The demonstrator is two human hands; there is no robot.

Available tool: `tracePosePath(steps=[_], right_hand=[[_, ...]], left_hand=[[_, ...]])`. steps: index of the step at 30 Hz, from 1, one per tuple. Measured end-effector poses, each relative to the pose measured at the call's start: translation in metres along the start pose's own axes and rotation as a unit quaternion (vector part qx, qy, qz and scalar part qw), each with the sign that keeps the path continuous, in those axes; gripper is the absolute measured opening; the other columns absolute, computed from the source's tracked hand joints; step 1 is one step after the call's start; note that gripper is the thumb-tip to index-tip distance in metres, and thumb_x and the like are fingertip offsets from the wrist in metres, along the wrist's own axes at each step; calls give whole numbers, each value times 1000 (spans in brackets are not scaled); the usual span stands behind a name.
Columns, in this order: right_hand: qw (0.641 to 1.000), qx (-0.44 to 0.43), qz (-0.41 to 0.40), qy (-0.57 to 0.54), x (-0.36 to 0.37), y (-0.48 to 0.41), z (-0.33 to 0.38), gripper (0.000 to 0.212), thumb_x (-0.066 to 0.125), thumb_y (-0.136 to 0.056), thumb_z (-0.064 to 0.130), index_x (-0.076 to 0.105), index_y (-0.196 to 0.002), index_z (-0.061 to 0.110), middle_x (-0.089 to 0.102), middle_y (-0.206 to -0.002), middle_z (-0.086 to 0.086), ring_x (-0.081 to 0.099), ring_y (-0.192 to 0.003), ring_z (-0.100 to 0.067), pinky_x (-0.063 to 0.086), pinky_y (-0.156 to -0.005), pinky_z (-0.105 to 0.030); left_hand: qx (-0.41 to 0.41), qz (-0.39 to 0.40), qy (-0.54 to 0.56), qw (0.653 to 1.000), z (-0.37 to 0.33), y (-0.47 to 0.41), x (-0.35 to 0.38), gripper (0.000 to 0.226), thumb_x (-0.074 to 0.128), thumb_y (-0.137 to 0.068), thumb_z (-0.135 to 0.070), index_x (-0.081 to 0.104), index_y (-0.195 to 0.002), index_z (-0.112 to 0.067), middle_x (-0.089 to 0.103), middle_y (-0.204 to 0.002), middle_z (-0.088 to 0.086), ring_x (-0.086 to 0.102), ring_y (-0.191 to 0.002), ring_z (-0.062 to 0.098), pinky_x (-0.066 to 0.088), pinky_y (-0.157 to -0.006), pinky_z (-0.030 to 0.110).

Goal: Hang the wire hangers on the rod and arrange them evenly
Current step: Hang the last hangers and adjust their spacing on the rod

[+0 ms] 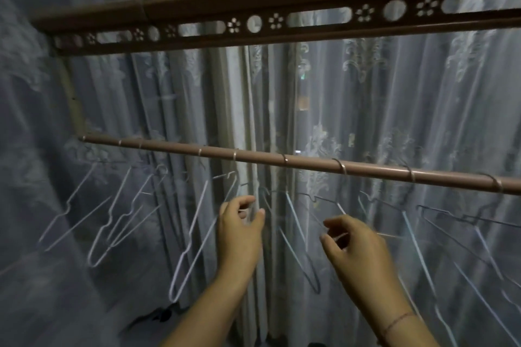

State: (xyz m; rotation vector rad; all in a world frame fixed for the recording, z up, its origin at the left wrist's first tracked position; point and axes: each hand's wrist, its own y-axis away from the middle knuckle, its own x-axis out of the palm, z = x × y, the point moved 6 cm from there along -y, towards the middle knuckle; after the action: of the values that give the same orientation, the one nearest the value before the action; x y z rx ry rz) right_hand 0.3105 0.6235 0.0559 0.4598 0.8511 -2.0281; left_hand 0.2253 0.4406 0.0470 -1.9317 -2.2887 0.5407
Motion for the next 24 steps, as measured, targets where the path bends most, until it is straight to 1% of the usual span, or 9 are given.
tracePosePath(steps=[3,6,8,9,11,15,19,22,24], right_hand=[[1000,-10,11,-2,19,-1,15,17,66,-79,22,64,-96,27,66,-86,8,60,-71,-4,48,-69,-25],[999,-28,22,-1,36,-3,28,18,67,-79,21,65,-95,27,65,-85,8,61,-72,-6,49,-70,-25],[998,-53,23,-9,45,-5,37,16,66,-79,20,64,-93,26,64,-84,9,59,-71,-3,43,-64,-14],[998,-64,24,-12,48,-6,41,14,66,-79,21,64,-92,27,64,-83,10,58,-70,-1,38,-60,-7],[996,-76,28,-30,55,-8,51,12,65,-81,21,61,-89,29,63,-81,11,56,-70,2,36,-56,-4],[991,-95,65,-63,83,-11,69,12,64,-83,22,60,-92,30,63,-82,11,56,-72,2,39,-58,-3],[985,-103,110,-78,112,-11,87,16,61,-85,27,61,-101,27,63,-90,10,59,-82,-1,52,-77,-17],[983,-123,113,-73,126,-13,108,16,61,-85,26,62,-101,26,65,-90,8,60,-83,-4,53,-81,-23],[982,-133,111,-71,136,-18,123,11,61,-85,26,59,-95,30,62,-89,9,59,-82,-3,52,-80,-21]], left_hand=[[20,-21,-13,999,4,-9,-20,18,64,-85,-17,59,-99,-28,55,-109,-7,55,-102,9,43,-75,12],[37,-64,-16,997,8,-19,-40,17,64,-84,-14,60,-95,-26,56,-104,-5,57,-95,10,41,-69,8],[45,-91,-28,994,10,-26,-54,17,64,-84,-12,60,-94,-25,54,-105,-5,55,-93,8,40,-65,4],[48,-105,-40,992,11,-30,-62,17,63,-84,-11,60,-96,-24,54,-106,-4,53,-94,8,40,-66,4],[46,-128,-71,988,15,-38,-77,18,63,-85,-12,62,-101,-20,53,-108,-3,52,-97,10,40,-75,14],[-4,-146,-133,980,38,-62,-104,26,64,-84,-20,63,-109,-18,55,-114,2,54,-106,21,47,-92,36],[-23,-133,-108,985,57,-79,-120,29,66,-83,-20,64,-112,-14,62,-118,6,59,-106,20,46,-89,30],[-14,-128,-95,987,65,-89,-133,31,65,-84,-18,64,-114,-12,63,-117,6,60,-104,19,44,-85,26],[-7,-124,-85,989,66,-99,-145,30,64,-85,-18,64,-114,-14,65,-113,5,60,-97,15,45,-79,23]])
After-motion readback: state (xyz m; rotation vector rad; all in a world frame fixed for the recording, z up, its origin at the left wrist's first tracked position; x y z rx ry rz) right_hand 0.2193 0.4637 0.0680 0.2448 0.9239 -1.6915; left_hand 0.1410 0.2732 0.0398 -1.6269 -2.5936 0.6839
